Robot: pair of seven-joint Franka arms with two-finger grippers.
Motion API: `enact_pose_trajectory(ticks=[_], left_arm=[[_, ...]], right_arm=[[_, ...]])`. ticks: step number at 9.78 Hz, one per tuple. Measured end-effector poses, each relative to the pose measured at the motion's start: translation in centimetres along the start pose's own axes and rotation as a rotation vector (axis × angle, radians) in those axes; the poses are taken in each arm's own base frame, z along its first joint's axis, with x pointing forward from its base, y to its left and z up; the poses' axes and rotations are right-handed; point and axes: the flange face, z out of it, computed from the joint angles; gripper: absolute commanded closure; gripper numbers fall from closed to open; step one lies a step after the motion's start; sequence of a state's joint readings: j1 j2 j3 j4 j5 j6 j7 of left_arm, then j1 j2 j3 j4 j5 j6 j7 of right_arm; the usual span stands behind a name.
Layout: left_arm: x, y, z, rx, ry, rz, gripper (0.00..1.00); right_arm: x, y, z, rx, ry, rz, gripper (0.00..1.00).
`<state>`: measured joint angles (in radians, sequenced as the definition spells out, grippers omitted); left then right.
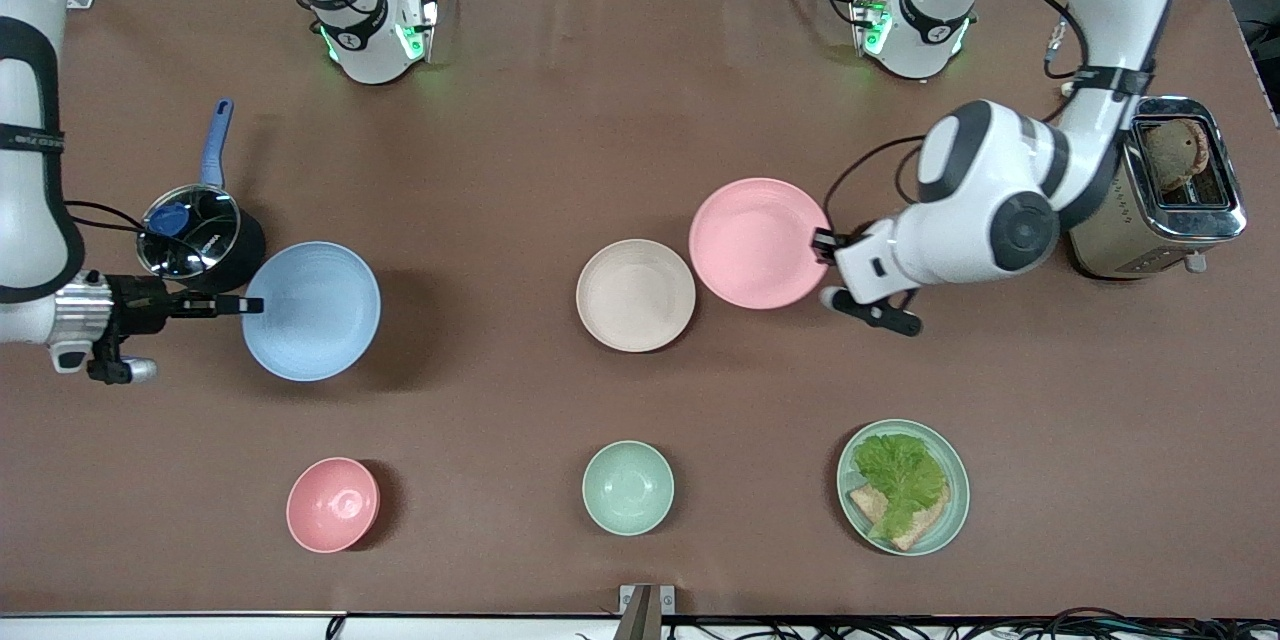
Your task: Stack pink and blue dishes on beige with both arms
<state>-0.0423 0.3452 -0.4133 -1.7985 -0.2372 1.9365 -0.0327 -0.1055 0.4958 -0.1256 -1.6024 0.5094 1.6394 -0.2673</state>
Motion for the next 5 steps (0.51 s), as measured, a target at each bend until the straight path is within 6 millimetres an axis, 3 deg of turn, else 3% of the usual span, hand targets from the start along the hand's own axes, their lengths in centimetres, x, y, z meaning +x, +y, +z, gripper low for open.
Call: enact_pose_trajectory(ticks=[2,3,5], left_arm=[[-0.5,5.8,1.7,-0.022,0.003,0.012,0.97],[-0.4,8.2,3.5,-0.043,0.003,0.019,0.96],[1.2,9.4,8.8,-0.093,0.000,0.014,0.98]], right_arm=[[0.4,-5.6,3.1,-0.036,-0.041,0.032,0.99],[0.6,-7.7,4.2,-0.052,-0.042,0.027,0.99],[0.7,-9.5,5.8,-0.061,-0.023,0.007,0.99]])
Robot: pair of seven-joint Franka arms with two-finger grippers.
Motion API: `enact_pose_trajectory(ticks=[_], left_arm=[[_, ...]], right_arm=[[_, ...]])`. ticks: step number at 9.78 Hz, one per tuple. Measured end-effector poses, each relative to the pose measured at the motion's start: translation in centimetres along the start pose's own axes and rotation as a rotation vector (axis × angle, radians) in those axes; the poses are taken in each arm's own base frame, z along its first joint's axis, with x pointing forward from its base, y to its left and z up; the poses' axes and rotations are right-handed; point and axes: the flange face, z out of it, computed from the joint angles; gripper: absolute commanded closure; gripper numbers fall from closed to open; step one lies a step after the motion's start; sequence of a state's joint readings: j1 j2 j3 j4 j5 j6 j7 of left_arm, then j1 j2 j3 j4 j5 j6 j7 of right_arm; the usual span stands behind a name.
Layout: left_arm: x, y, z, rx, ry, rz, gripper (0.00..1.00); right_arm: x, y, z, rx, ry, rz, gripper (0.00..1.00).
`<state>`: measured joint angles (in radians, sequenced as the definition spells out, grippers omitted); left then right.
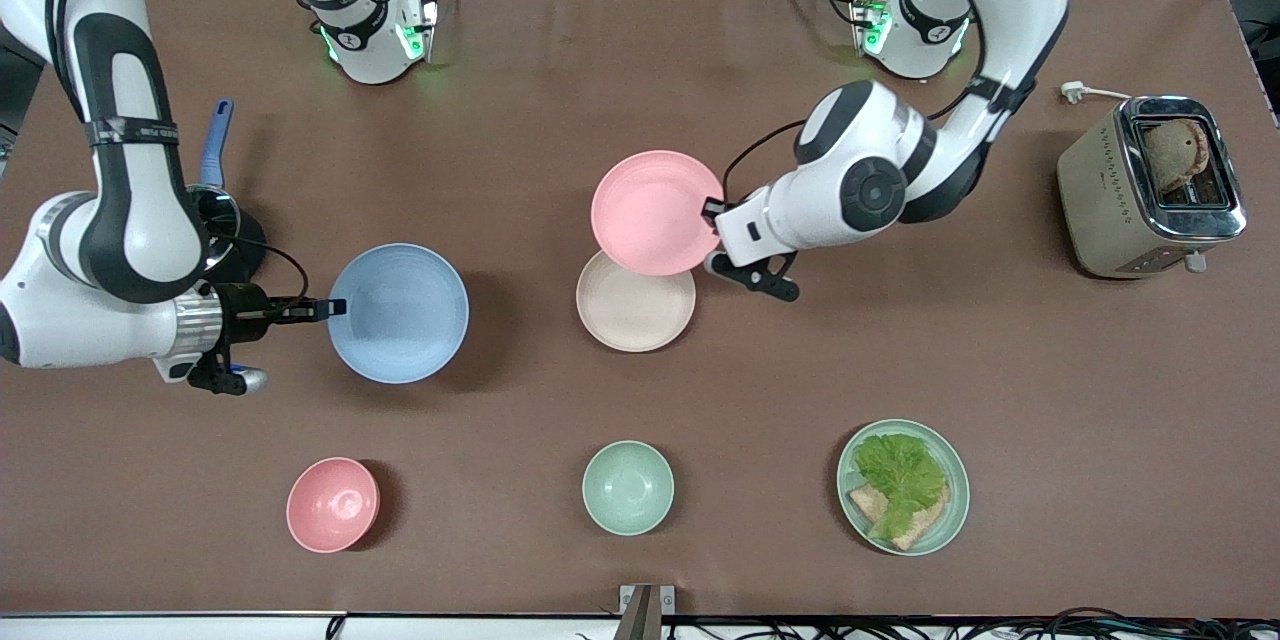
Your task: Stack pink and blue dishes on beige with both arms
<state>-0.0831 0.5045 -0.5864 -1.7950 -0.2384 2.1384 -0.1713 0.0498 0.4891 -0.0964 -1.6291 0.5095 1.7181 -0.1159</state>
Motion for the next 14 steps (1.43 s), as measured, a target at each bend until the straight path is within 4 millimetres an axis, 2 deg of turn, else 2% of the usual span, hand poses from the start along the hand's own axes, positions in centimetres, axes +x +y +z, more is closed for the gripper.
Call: enact_pose_trajectory(ticks=[1,2,4,6,8,10,11,12,13,14], left_arm=[[0.9,-0.5,2.3,-0.010,-0.013,-0.001,0.99],[1.7,-0.9,3.5,-0.002,-0.021,0.003,0.99],[3.2,-1.7,4.6,0.052,-0.013,-0.014,0.99],[4.5,-2.0,5.0,0.072,0.006,-0.040,0.99],[5.7,-1.3,5.8,0.084,0.100,-0.063,0.98],[6.0,-0.7,7.6,0.094,0.133,-0.070,0.98],[6.1,-0.8,7.8,0.102,0.135,-0.065,0.90],[6.2,-0.9,7.8,0.117,0.141,-0.054,0.54],[6.3,-1.0,7.5,0.126,0.149,-0.052,0.10],[6.5,-1.2,7.3,0.126,0.154,-0.055,0.01]], right_arm=[[-0.1,-0.2,0.4,0.000,0.010,-0.002,0.99],[-0.3,-0.2,0.7,-0.001,0.017,-0.001,0.99],[-0.5,-0.6,1.9,-0.004,0.039,-0.005,0.99],[-1.0,-2.3,3.8,-0.007,0.056,-0.031,0.99],[-1.3,-3.8,4.7,-0.005,0.061,-0.029,0.99],[-1.5,-5.6,5.5,-0.003,0.074,-0.024,0.99],[-1.5,-5.8,5.7,-0.004,0.076,-0.024,0.99],[-1.5,-5.7,5.9,-0.005,0.079,-0.022,0.99],[-1.5,-5.7,6.3,-0.007,0.084,-0.021,0.99],[-1.6,-5.9,6.9,-0.011,0.090,-0.021,0.99]])
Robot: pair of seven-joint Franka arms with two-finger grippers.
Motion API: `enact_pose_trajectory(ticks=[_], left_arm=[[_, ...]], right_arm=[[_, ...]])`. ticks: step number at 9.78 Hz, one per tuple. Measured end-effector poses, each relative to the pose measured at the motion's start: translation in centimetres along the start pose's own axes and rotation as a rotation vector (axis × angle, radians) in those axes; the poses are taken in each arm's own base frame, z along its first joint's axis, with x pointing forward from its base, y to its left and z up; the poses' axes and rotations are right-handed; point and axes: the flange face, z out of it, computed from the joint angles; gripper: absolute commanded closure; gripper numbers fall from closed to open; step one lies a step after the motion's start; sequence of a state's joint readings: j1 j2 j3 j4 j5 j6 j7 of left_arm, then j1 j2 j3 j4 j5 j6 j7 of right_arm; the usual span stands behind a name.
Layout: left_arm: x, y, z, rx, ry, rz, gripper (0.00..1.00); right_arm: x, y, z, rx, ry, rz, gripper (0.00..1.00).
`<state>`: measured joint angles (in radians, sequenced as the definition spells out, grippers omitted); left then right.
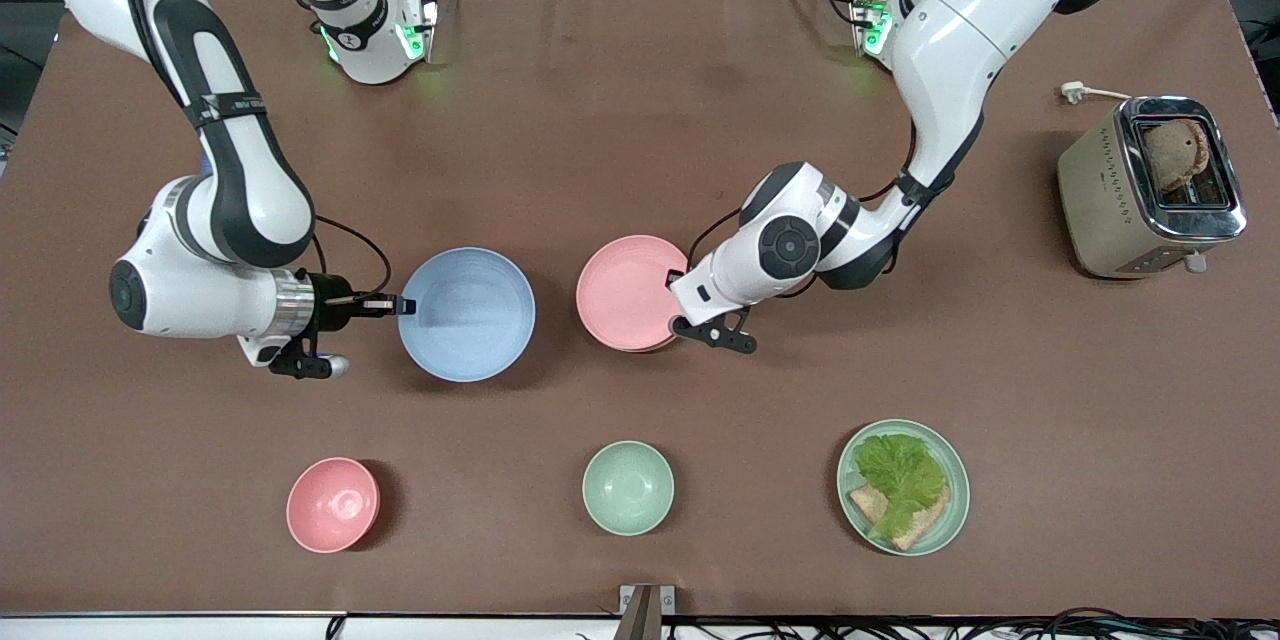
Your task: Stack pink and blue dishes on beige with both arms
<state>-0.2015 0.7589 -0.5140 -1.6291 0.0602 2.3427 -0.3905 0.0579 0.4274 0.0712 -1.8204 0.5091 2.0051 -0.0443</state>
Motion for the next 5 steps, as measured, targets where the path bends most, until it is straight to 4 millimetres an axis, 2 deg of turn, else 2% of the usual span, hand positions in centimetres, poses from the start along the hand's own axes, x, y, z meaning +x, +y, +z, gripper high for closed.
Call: enact_pose_trajectory(ticks=[2,3,4,5], left_arm=[[0.7,-0.4,-1.0,-0.005,0.020,-0.011,0.00],[1.0,0.1,-2.8,-0.007,0.045,-0.020,0.00],[1.1,0.9,-6.1,0.000,0.069,-0.053,0.00],[0.8,1.2,-10.7,0.023,0.090,-0.090,0.00]], right_arm=[[-0.6,-2.2,1.6,-0.002,-0.010,0.008,0.99],[-1.2,-4.1,2.5,0.001,-0.024,0.009,0.98],[-1.9,-6.0,3.6,0.004,-0.040,-0.003,0.98],[-2.7,-7.6,5.1,0.004,-0.035,-0.009,0.98]])
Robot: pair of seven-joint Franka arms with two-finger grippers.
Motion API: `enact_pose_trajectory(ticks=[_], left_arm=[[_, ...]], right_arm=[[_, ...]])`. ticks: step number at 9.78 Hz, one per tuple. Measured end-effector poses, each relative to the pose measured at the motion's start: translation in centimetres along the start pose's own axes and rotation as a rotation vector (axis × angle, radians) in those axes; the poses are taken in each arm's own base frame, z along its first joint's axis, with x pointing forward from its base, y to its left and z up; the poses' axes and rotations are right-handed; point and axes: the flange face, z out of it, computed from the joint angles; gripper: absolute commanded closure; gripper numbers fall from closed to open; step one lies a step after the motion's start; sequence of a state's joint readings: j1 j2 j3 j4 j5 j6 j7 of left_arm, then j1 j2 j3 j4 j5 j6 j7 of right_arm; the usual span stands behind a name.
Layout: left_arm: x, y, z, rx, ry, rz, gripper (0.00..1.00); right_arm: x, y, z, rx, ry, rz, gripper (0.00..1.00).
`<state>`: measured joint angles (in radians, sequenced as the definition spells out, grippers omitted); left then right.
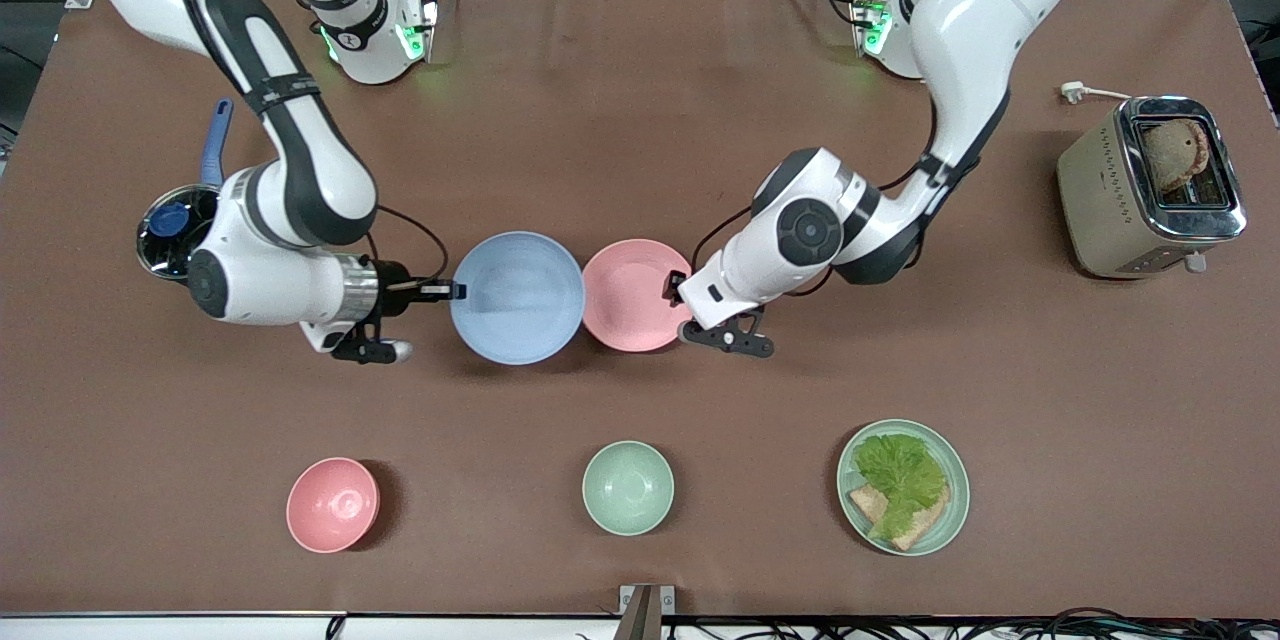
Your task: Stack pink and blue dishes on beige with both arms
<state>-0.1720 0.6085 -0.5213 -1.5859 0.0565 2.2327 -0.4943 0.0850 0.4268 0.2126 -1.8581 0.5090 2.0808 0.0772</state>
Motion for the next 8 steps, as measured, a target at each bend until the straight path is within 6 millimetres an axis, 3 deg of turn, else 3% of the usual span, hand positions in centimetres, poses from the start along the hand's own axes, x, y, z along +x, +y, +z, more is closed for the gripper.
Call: enact_pose_trajectory(ticks=[1,2,3,5,8], left_arm=[[-0.2,-0.4,-5.1,0.039,0.023,-0.031,0.00],[-0.4,-2.1,-10.1,0.093,0.049,-0.066,0.00],[-0.4,-4.9,-14.9,0.145,0.077,-0.111,0.00],[-1.5,-9.4,-22.3,0.211,0.106,-0.131,0.00],[-4.5,-15.0,-31.3,0.237,0.116,-0.086,0.00]], right_arm=[[-0.9,-1.8,2.1,0.002,0.031,0.000,0.98],[-2.1,-3.7,4.3,0.005,0.067,0.004,0.98],[-3.3,-5.8,6.1,0.013,0.096,0.014,0.98],[-5.7,-9.6,8.6,0.029,0.124,0.022,0.97],[-5.4,-9.4,11.2,0.038,0.169,0.037,0.91]])
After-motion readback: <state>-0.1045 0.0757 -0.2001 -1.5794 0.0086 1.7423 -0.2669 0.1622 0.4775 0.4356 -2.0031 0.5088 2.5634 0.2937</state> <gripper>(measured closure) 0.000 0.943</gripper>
